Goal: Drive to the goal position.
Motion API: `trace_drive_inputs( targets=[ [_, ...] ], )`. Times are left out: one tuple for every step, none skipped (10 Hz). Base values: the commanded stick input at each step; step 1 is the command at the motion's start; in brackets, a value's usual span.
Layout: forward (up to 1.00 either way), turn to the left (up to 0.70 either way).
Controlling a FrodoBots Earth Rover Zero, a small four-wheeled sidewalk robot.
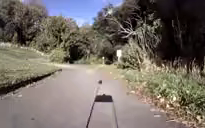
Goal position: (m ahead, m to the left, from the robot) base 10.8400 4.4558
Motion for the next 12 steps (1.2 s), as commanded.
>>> trace_drive_inputs(
  targets=[
    [1.00,0.00],
    [1.00,0.00],
    [1.00,0.00],
    [1.00,0.00],
    [1.00,0.00],
    [1.00,0.00],
    [1.00,0.00],
    [1.00,0.00],
    [1.00,0.00],
    [1.00,0.00],
    [1.00,0.00],
    [1.00,0.00]
  ],
)
